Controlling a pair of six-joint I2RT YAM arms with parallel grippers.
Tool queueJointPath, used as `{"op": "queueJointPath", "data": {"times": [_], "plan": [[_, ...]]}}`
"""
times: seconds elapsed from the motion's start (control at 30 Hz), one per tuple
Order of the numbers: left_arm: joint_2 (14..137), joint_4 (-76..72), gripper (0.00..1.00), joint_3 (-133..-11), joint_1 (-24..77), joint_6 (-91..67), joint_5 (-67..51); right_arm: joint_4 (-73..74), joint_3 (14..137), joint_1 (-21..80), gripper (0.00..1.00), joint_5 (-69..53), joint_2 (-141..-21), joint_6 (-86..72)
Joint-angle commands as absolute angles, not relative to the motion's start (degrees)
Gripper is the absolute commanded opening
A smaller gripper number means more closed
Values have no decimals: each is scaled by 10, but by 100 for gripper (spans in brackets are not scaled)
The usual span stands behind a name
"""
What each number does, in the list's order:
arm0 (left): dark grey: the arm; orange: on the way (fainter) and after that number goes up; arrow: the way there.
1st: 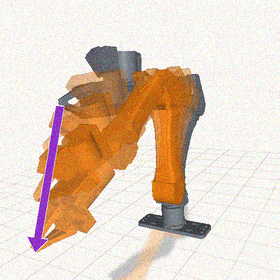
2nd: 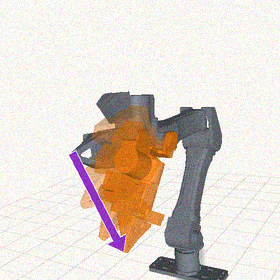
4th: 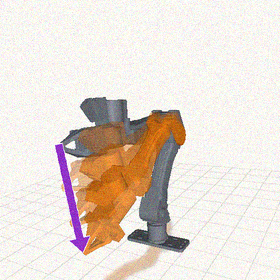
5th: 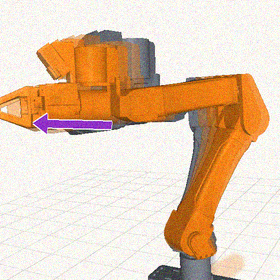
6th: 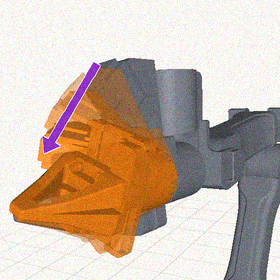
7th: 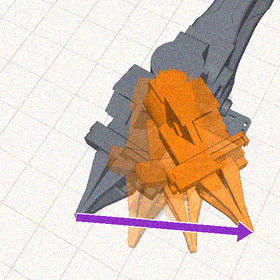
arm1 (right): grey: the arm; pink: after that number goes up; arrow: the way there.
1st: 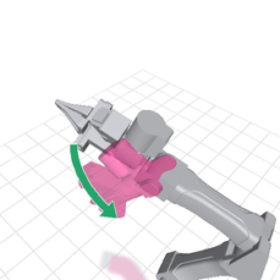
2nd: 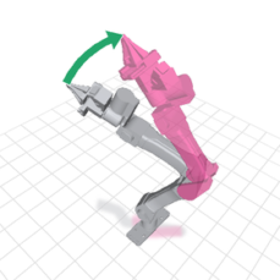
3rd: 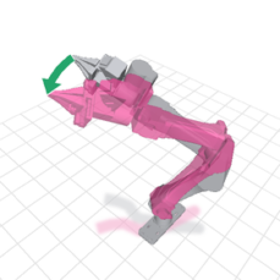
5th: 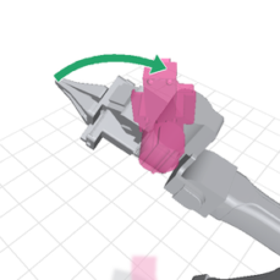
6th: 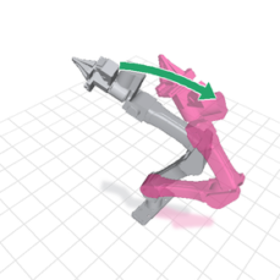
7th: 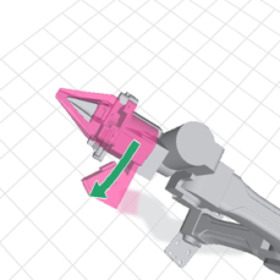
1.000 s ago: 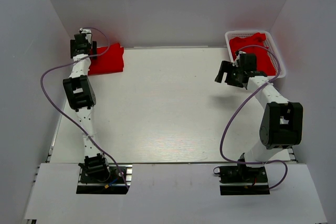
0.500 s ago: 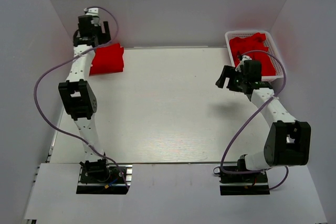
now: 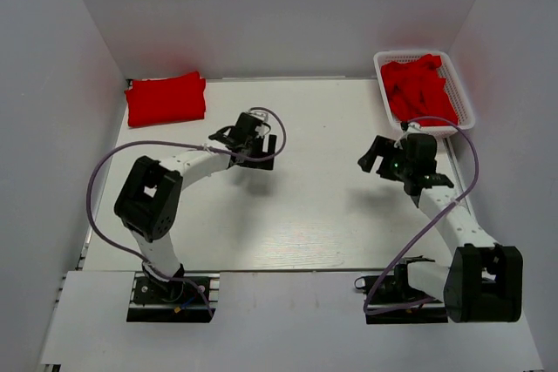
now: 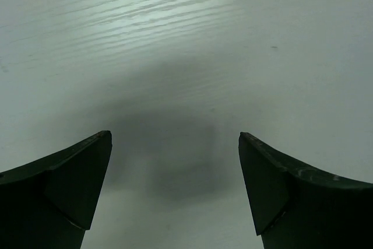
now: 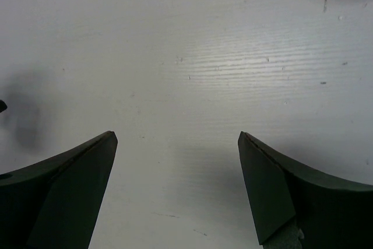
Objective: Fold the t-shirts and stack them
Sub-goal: Put the neatly folded tshirt into the corner of the board with the right arm
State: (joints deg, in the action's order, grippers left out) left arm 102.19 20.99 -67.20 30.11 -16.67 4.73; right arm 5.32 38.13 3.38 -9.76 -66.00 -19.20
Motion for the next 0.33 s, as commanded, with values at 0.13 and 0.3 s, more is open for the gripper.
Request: {"op": "queueJointPath", "data": {"times": [0.13, 0.3], "plan": [[877, 167, 100, -620, 358, -199, 87, -8, 347, 33, 90, -91, -632, -224], [853, 191, 100, -614, 369, -192, 140, -29, 341, 33, 90, -109, -632, -223]]}}
